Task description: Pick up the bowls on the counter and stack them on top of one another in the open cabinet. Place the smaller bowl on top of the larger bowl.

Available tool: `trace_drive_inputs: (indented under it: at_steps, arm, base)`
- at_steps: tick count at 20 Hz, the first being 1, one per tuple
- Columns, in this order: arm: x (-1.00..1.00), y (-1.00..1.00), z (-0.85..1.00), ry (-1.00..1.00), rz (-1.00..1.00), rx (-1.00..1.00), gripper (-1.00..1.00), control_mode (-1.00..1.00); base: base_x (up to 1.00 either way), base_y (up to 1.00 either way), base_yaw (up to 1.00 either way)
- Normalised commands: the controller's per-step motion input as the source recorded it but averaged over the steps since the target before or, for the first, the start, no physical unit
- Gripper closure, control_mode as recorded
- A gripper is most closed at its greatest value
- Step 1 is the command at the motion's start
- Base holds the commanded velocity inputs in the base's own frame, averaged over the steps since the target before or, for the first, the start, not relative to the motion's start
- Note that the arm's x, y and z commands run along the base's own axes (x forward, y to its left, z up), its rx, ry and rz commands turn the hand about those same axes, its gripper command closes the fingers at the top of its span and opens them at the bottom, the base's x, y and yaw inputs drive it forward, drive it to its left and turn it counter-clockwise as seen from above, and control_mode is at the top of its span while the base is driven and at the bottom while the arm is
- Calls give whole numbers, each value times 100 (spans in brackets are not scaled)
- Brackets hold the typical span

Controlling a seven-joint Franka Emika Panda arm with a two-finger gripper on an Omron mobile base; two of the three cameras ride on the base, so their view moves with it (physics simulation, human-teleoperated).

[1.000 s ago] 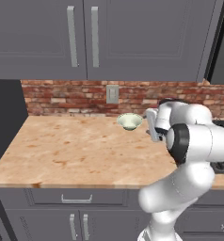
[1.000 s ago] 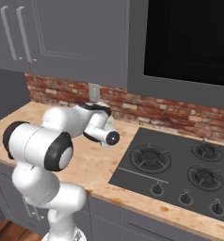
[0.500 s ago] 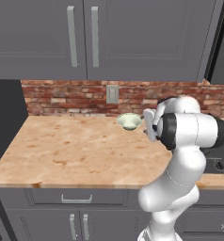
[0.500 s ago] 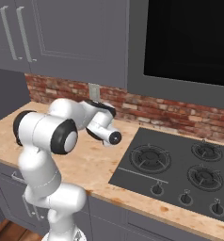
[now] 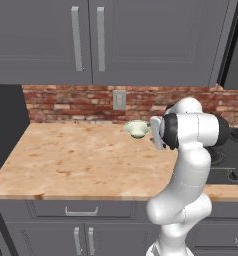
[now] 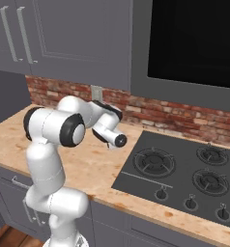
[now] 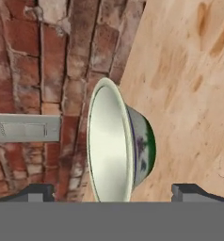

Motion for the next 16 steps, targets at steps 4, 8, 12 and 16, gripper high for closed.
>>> trace_drive_inputs:
  at_steps: [4, 8, 12, 16]
  arm:
    - [34, 0, -14, 0, 0, 0, -100, -100]
    - [35, 0, -14, 0, 0, 0, -100, -100]
    - [34, 0, -16, 1, 1, 0, -100, -100]
    - [32, 0, -21, 4, 1, 0, -100, -100]
  base:
    - [0, 0, 0]
    - [0, 0, 0]
    - [0, 0, 0]
    - [0, 0, 0]
